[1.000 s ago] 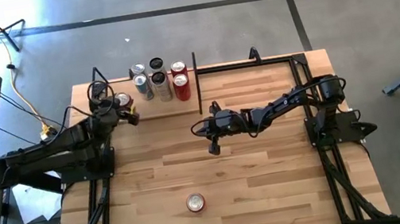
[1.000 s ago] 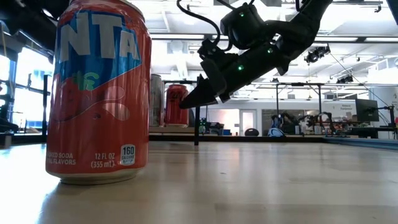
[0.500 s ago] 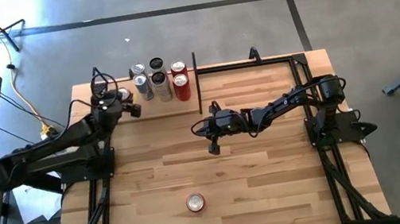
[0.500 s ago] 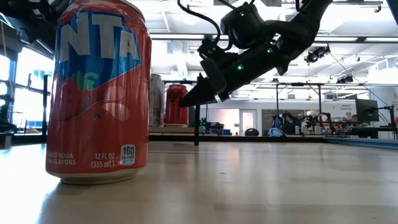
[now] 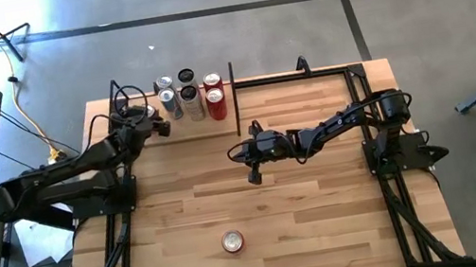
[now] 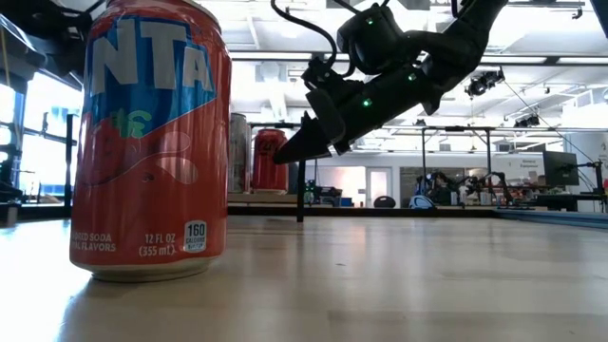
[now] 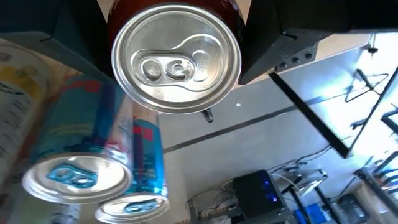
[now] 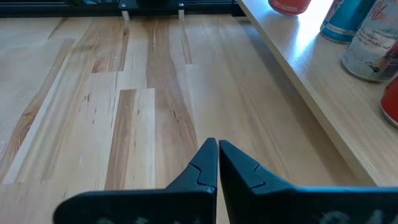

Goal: Place canned beverage on shelf
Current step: Put the top red soda can on the shelf

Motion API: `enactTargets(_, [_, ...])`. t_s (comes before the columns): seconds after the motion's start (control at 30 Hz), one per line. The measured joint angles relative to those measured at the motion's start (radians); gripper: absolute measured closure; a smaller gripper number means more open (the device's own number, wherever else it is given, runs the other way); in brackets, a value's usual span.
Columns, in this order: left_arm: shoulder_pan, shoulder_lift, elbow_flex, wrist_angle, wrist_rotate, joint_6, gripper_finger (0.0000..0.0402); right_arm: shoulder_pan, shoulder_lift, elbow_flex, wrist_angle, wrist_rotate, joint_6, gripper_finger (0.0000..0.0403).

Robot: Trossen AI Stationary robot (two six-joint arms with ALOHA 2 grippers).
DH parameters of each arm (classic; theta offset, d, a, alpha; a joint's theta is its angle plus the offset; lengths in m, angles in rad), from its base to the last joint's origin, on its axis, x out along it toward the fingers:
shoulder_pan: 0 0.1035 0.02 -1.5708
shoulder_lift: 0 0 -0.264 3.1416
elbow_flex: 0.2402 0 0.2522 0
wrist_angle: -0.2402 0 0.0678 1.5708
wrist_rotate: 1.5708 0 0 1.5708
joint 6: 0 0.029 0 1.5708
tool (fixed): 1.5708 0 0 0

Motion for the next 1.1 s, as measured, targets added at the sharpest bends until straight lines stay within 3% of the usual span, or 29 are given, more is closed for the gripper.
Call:
enactTargets(0.3, [0.0, 0.044, 0.002, 0.019, -0.038, -0.004, 0.0089, 0.0, 0.0, 0.0, 0.0, 0.0, 0.0, 0.0403])
enactTargets(1.1, [-0.001, 0.046, 0.002, 0.035, 0.07, 0.054, 0.0082, 0.0, 0.0, 0.0, -0.002, 0.0, 0.0, 0.0403])
